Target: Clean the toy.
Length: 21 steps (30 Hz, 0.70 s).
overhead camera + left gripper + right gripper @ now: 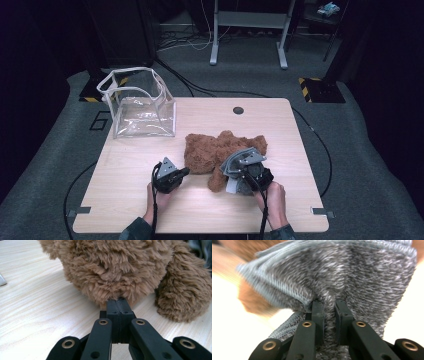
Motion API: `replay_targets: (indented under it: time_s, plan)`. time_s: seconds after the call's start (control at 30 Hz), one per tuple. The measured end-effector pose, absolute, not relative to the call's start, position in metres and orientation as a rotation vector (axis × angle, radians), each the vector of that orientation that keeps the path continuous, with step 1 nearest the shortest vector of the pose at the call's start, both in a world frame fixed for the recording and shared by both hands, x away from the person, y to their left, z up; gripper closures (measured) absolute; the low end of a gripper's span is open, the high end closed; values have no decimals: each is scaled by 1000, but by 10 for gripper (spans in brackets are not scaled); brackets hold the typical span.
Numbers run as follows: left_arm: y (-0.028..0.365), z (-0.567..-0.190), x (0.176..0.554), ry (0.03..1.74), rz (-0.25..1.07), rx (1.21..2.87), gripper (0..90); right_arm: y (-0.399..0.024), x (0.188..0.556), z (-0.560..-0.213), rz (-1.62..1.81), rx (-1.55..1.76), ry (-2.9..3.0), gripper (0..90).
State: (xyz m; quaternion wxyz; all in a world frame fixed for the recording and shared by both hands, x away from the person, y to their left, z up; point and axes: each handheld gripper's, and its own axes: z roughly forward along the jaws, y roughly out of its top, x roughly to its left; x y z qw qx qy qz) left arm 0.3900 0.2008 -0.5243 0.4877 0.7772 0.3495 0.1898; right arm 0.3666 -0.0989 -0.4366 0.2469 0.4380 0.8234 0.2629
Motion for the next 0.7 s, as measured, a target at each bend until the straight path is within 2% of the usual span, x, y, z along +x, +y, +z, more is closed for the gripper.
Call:
replay_targets:
  time_s: [0.23,0.7]
  plan:
    - [201,-524,390,846,465,1894,899,-78,380,-440,710,1125,2303,801]
    - [201,-524,390,846,467,1892,899,-120,371,-443,674,1289,2202,800]
